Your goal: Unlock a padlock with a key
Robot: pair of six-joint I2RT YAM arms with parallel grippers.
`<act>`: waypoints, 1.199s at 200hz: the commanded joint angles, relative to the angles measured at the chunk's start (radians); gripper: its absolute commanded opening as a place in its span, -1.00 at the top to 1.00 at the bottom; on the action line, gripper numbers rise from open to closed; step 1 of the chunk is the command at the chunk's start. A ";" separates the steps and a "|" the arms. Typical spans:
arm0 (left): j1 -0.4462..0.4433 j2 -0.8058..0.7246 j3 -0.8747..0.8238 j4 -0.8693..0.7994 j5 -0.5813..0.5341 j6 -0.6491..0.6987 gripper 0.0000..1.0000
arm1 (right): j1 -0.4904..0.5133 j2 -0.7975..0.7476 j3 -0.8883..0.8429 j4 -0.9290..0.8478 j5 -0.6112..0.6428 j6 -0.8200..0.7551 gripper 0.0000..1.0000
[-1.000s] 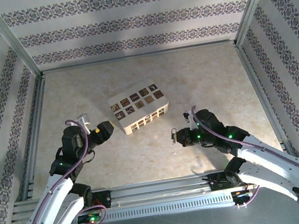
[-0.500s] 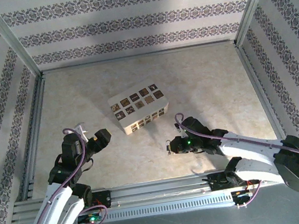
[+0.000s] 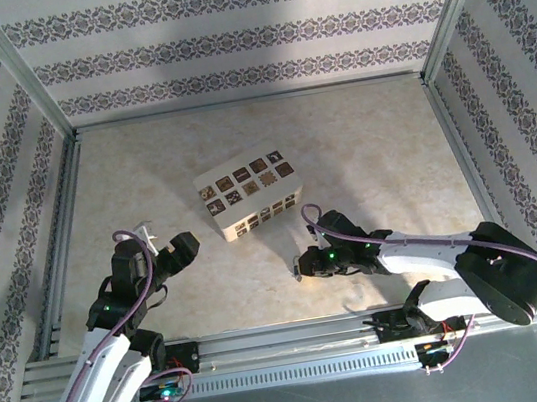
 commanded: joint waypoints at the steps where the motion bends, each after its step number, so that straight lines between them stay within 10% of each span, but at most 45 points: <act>1: 0.015 -0.007 0.010 -0.025 -0.022 -0.021 -0.75 | -0.011 0.001 0.000 -0.014 0.022 0.003 0.63; 104: 0.017 -0.017 0.074 -0.097 -0.138 0.050 -0.83 | -0.116 -0.341 0.052 -0.337 0.143 -0.108 0.22; 240: 0.023 -0.061 0.194 -0.190 -0.485 0.384 -0.99 | -0.582 -0.593 0.206 -0.453 0.352 -0.537 -0.35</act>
